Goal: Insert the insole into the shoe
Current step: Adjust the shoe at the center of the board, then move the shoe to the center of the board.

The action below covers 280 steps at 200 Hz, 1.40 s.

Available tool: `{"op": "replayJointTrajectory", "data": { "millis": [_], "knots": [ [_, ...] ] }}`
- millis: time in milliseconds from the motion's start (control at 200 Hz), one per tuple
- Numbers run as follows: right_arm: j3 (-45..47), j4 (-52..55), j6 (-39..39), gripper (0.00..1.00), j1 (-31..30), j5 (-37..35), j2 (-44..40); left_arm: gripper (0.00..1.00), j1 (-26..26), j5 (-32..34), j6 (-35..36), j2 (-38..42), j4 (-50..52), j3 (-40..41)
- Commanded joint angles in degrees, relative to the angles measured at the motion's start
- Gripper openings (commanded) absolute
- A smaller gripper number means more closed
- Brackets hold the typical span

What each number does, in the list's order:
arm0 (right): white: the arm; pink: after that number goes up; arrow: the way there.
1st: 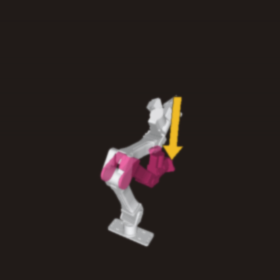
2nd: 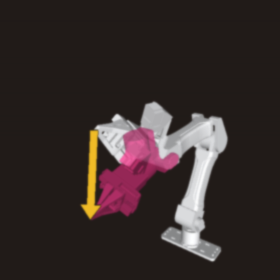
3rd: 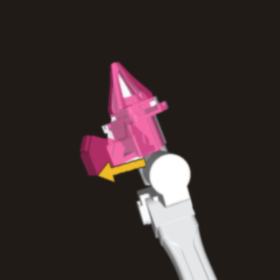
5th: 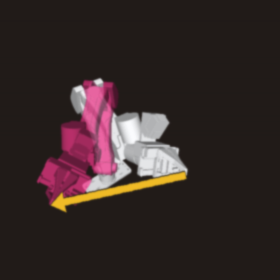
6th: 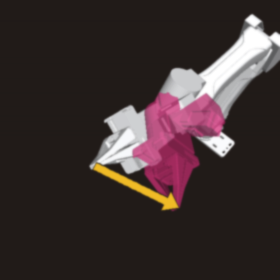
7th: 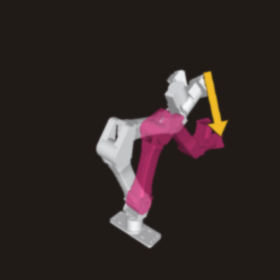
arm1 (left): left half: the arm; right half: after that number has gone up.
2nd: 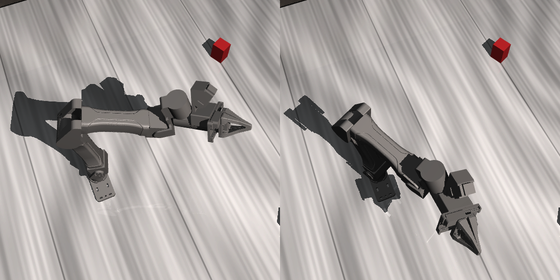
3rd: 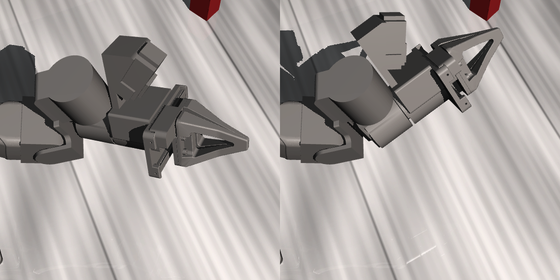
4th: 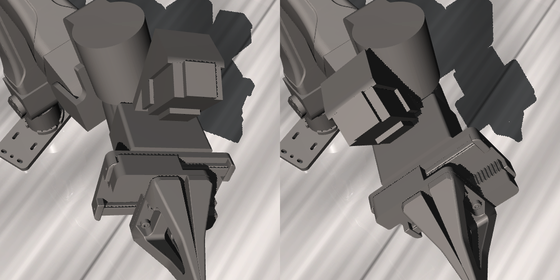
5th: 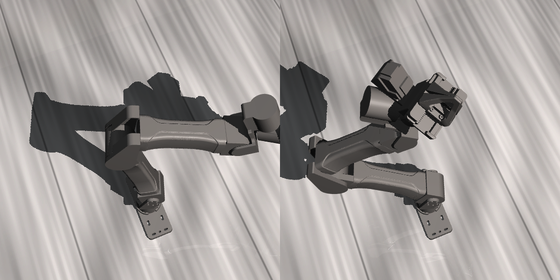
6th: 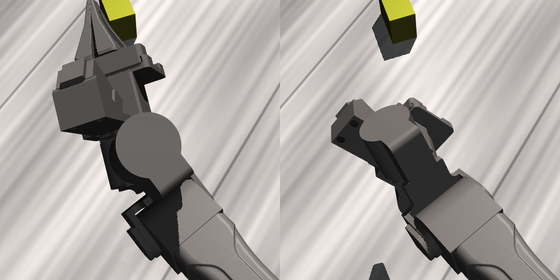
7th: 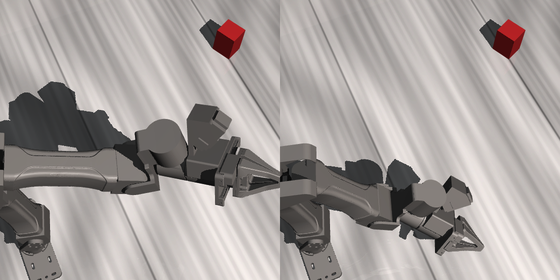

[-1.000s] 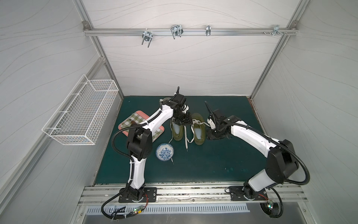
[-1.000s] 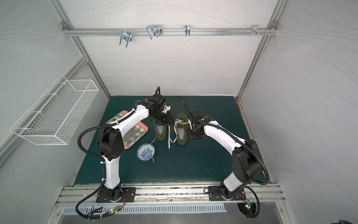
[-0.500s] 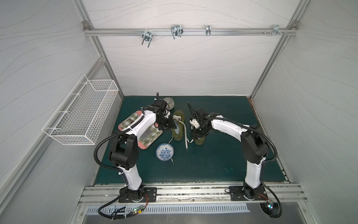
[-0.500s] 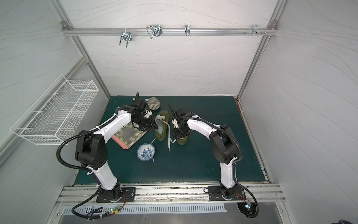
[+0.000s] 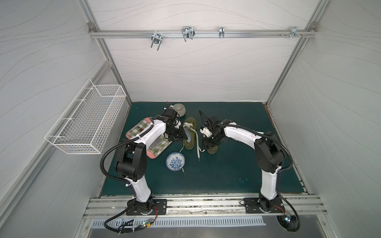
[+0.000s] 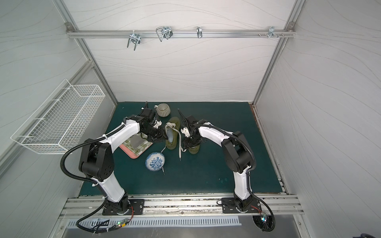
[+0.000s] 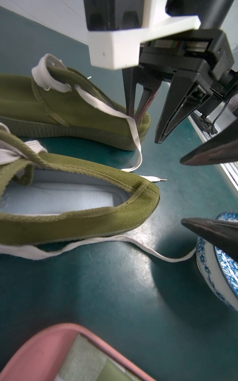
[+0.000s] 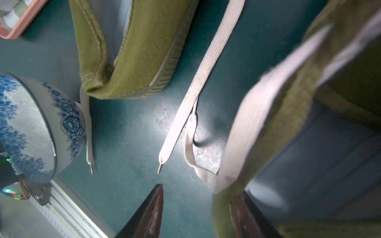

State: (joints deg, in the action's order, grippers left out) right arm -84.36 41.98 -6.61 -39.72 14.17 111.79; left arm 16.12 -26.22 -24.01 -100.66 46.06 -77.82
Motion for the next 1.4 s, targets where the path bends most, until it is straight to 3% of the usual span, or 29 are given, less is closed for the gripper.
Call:
{"op": "replayJointTrajectory", "data": {
  "millis": [0,500,830,1140,1395],
  "knots": [
    [0.1,1.4,0.7,0.53,-0.1,1.8,-2.6,0.43,-0.3,-0.8,0.6,1.8,-1.3,-0.2],
    [1.1,3.1,-0.8,0.48,-0.2,2.7,-6.6,0.43,-0.3,-1.1,0.1,2.5,-2.3,1.3],
    [0.5,4.1,-4.0,0.47,0.6,-4.6,-8.8,0.43,-0.6,0.0,-0.5,1.8,-2.5,1.1],
    [4.0,4.1,-11.7,0.50,11.0,-9.7,-14.0,0.45,-4.9,5.0,-3.5,-0.3,-5.3,-1.8],
    [5.9,4.1,-12.7,0.49,18.5,-9.4,-9.4,0.30,-8.7,5.9,-4.2,-6.7,-3.8,-8.5]
  ]
}}
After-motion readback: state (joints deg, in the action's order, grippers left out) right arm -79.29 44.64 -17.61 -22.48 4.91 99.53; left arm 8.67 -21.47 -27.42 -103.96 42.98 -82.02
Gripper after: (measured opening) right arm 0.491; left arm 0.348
